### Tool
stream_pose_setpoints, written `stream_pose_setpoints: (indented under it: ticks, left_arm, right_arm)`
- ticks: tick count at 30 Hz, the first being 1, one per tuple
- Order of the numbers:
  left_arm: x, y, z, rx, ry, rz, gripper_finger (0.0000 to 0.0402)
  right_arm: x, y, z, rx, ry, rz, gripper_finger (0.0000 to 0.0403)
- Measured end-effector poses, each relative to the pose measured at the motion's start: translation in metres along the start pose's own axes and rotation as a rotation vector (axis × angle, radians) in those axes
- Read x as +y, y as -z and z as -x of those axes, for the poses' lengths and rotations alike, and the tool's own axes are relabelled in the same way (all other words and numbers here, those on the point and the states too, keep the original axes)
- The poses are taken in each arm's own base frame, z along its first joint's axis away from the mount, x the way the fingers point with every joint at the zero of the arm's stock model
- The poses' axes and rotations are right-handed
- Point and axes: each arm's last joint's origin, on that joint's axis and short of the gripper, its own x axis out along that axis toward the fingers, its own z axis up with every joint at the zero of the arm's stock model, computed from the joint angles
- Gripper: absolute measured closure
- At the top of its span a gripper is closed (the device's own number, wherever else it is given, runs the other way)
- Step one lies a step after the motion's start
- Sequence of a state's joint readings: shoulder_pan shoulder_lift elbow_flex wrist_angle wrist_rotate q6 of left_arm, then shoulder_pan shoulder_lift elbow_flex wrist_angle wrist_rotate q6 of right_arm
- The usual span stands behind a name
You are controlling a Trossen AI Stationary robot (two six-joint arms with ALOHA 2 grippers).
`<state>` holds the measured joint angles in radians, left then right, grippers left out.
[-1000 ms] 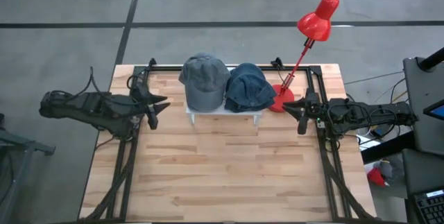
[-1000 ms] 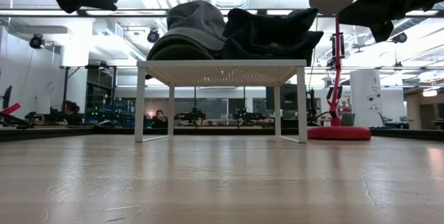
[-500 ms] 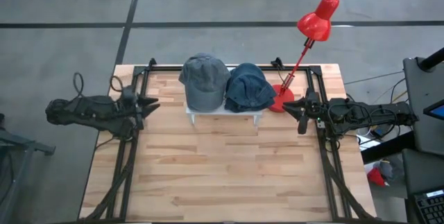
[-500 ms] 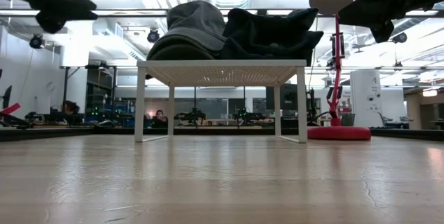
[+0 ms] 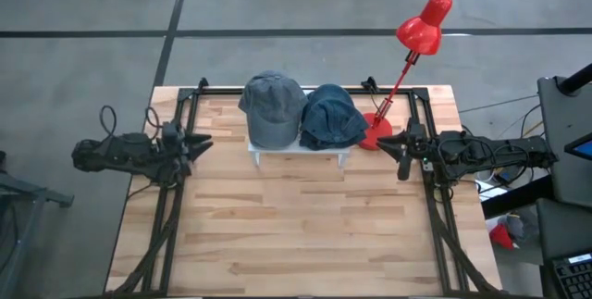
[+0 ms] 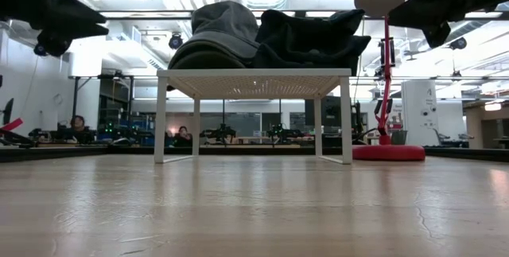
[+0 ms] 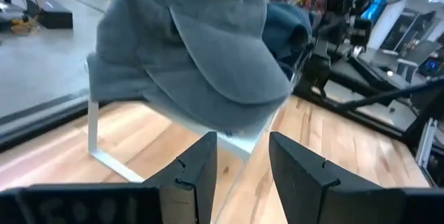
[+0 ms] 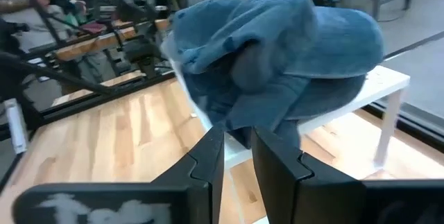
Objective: Pick & Place hat
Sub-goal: Return to Home Position
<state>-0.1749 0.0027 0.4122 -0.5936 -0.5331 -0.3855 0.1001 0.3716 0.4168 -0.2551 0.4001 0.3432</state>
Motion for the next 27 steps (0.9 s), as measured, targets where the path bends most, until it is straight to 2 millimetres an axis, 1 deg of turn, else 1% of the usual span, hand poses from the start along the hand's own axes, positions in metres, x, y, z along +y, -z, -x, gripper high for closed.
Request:
stream_pose_setpoints:
  ticks: [7, 13, 17, 21, 27]
  left_arm:
    - [-0.001, 0.008, -0.007, 0.007, -0.003, -0.055, 0.0269]
    - [-0.002, 0.028, -0.021, 0.0, 0.001, -0.059, 0.0269]
    - [-0.003, 0.041, -0.03, -0.005, 0.024, -0.04, 0.0269]
    - [-0.002, 0.052, -0.036, -0.004, 0.026, -0.018, 0.0269]
    - [-0.002, 0.056, -0.038, -0.009, 0.027, -0.016, 0.0269]
  right_arm:
    - [-0.001, -0.003, 0.008, -0.04, -0.052, -0.015, 0.033]
    - [-0.005, 0.001, 0.013, -0.067, -0.062, -0.022, 0.032]
    - [-0.008, 0.012, 0.011, -0.055, -0.059, -0.022, 0.0316]
    - [-0.011, 0.027, 0.005, -0.085, -0.07, -0.033, 0.0318]
    - [-0.015, 0.046, 0.0, -0.104, -0.094, -0.041, 0.033]
